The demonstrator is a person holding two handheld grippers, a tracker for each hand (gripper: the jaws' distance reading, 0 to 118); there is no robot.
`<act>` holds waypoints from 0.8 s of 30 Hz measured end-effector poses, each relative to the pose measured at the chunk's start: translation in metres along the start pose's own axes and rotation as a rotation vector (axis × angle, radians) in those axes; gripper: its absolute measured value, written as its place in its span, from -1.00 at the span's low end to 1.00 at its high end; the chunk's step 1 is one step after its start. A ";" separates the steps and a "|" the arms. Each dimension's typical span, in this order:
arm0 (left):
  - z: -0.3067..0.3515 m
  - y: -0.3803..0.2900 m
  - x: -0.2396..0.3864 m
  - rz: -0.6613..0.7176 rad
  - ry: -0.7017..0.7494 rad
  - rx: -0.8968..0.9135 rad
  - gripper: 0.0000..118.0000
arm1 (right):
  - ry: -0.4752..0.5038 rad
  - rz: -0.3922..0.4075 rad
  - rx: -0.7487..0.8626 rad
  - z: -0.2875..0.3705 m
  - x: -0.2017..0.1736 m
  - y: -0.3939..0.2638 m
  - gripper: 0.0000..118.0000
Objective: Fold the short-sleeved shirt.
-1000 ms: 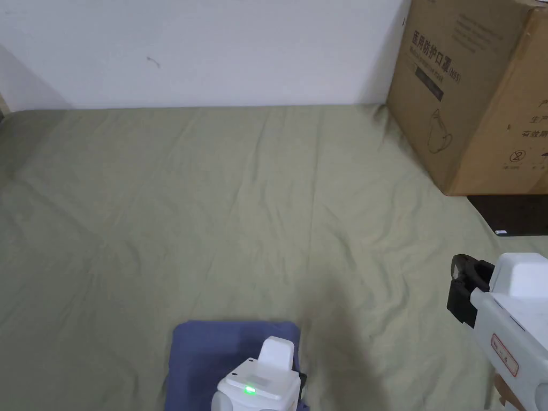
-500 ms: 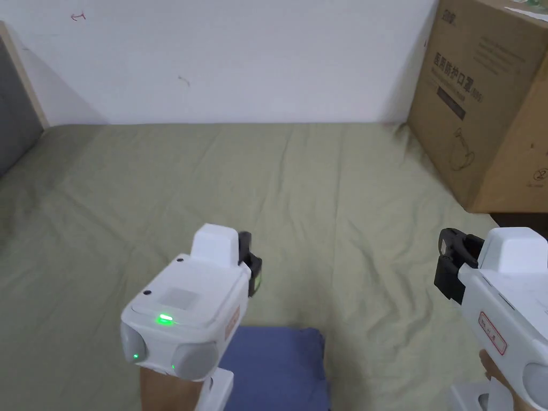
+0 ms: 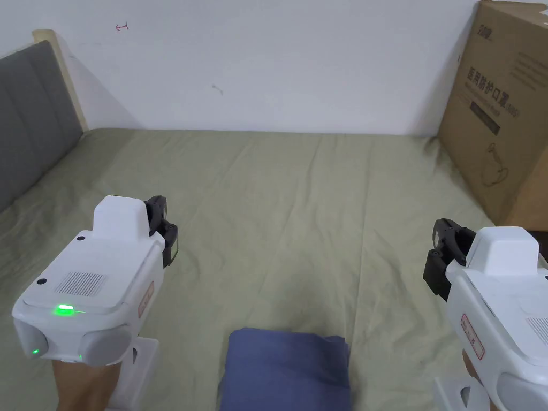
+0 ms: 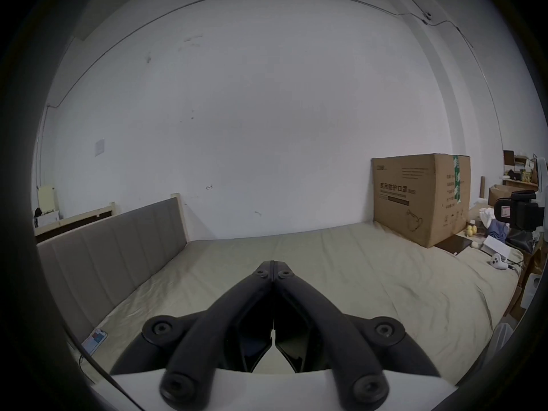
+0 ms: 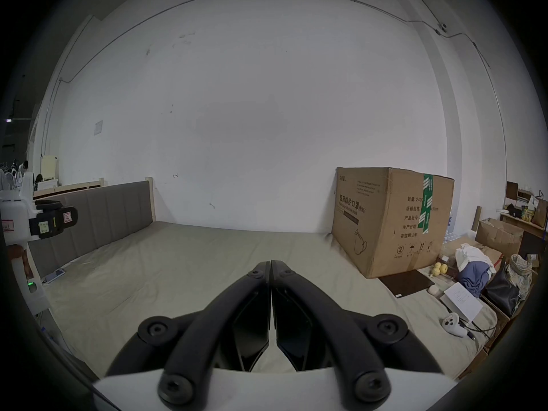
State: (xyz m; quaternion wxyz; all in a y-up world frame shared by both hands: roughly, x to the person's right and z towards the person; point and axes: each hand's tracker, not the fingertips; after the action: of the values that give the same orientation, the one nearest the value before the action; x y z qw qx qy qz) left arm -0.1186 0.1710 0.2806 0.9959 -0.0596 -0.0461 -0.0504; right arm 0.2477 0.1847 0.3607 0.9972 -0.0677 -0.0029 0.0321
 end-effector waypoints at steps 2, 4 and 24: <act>0.003 -0.004 -0.006 0.013 0.014 -0.014 -1.00 | 0.008 -0.001 -0.001 -0.005 -0.002 -0.003 -1.00; 0.007 -0.005 -0.011 0.036 0.017 -0.023 -1.00 | 0.021 -0.002 -0.010 -0.011 -0.008 -0.008 -1.00; 0.008 -0.034 -0.033 0.058 -0.003 -0.136 -1.00 | 0.103 -0.033 -0.642 -0.105 -0.096 -0.259 -1.00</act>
State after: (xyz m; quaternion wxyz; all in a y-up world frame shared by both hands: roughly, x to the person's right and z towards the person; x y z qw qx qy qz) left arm -0.1554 0.1412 0.2896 0.9905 -0.1284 -0.0423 -0.0242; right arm 0.1698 -0.0918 0.2920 0.9241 -0.3802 0.0365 0.0101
